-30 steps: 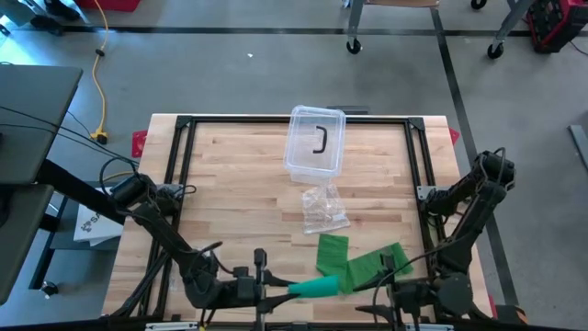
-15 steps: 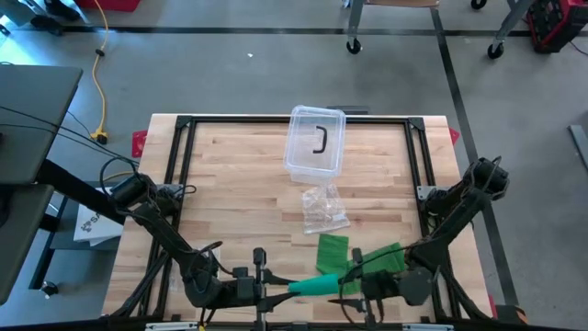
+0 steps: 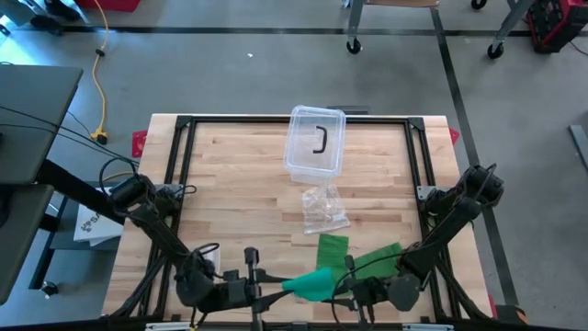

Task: Roll bandage
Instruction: Roll the blue bandage

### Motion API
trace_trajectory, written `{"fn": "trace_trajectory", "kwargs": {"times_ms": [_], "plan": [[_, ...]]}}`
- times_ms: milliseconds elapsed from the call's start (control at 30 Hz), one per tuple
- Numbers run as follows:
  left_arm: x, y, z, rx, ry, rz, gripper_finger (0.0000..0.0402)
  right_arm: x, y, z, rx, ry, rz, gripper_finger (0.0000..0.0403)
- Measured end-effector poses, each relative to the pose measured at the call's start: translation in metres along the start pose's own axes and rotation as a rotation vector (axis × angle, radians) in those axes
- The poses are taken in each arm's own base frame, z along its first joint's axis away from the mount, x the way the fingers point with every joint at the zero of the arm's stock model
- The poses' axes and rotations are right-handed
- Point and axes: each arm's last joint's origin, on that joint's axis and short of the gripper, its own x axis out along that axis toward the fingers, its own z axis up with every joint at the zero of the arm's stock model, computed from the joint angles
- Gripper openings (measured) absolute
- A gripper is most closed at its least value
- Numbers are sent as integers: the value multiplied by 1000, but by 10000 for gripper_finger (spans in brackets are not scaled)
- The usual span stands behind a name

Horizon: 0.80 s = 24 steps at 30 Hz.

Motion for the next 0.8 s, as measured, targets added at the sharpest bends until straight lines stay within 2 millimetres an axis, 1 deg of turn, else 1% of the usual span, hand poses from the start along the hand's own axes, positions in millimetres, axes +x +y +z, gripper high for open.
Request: {"fn": "trace_trajectory", "kwargs": {"times_ms": [67,167,333,433,500,567,667,800], "plan": [[-2,-1,0,0,0,-5,72,-2,-1,4,-24,-7,0,22],[-6,-4,1,3,0,-18,72,-13,-1,14,-30,-5,10,49],[-15,-12,3,34,-15,-91,72,-41,-5,33,-14,55,29,126],[-20,-17,5,38,-43,-197,72,-60,-4,48,18,7,-6,161],[-22,-20,5,36,-57,-267,72,-68,-2,56,-10,-41,-29,171],[-22,-21,4,32,-59,-301,72,-70,2,61,-69,-92,-39,173],[-21,-21,3,21,-52,-296,71,-68,8,66,-149,-170,-38,174],[-17,-19,2,5,-44,-288,71,-65,10,67,-252,-210,-46,184]]}}
